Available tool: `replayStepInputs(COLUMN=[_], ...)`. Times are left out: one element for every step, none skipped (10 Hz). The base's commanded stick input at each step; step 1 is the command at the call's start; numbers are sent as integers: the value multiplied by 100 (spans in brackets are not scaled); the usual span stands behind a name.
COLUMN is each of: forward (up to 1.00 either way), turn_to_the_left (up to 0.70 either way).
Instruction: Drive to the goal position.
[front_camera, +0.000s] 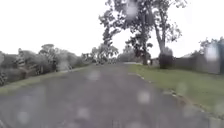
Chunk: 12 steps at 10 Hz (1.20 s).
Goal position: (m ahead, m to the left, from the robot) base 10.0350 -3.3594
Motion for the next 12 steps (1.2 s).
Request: replayStepInputs(forward=[100,100,100,100,100,100,100,100,100,100,100,100], turn_to_the_left=[-3,-3,-3,-3,-40,-40,-40,-40,-40,-40,0,0])
